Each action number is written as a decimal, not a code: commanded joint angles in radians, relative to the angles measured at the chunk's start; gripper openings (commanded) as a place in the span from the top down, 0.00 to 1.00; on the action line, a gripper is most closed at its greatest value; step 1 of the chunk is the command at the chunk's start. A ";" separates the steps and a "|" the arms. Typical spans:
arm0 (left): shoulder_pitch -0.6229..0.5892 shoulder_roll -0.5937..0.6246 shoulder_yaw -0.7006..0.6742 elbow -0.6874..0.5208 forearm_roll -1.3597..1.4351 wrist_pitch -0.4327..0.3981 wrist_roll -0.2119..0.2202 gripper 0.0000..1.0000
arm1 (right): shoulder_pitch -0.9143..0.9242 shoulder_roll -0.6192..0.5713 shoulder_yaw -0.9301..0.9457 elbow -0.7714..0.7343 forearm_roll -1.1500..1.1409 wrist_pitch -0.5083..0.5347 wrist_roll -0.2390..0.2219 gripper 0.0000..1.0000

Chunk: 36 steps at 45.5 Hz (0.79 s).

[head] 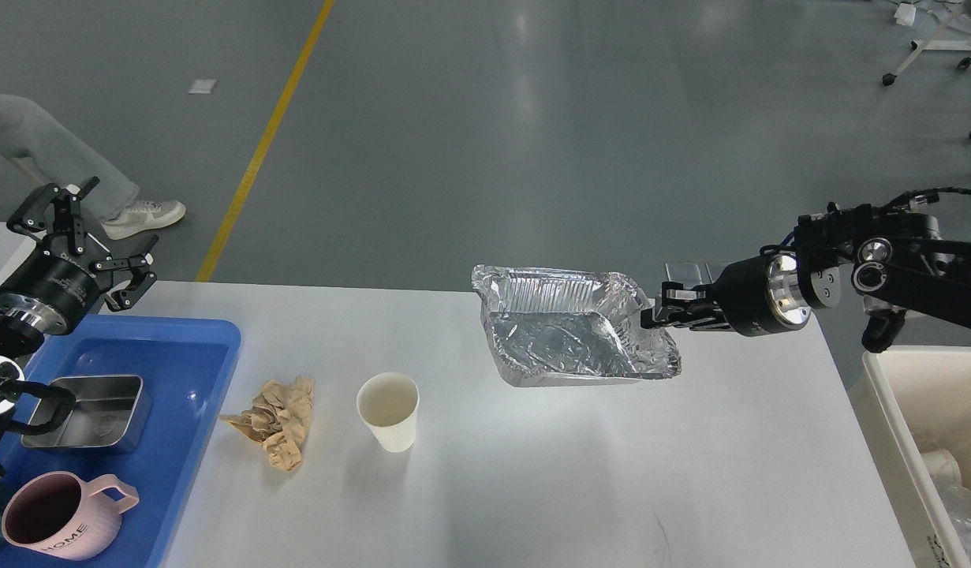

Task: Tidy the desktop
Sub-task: 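Lift the foil tray with the right gripper above the table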

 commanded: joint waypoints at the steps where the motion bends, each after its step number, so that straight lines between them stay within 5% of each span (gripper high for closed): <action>1: 0.003 -0.019 0.015 0.000 0.001 -0.016 0.008 0.03 | 0.000 -0.001 -0.002 0.009 0.000 0.001 0.000 1.00; 6: 0.001 -0.018 0.020 -0.003 0.014 0.030 0.052 0.06 | -0.001 -0.004 -0.002 0.012 0.000 0.001 0.000 1.00; 16: 0.001 0.067 0.070 -0.214 0.292 0.375 0.108 0.08 | -0.003 -0.004 -0.002 0.012 0.000 0.001 0.000 1.00; 24: 0.053 0.203 0.089 -0.504 0.369 0.406 0.220 0.08 | -0.004 -0.001 -0.002 0.012 0.000 -0.001 0.000 1.00; 36: 0.144 0.372 0.092 -0.739 0.401 0.472 0.241 0.09 | -0.004 -0.004 -0.002 0.013 0.000 0.001 0.000 1.00</action>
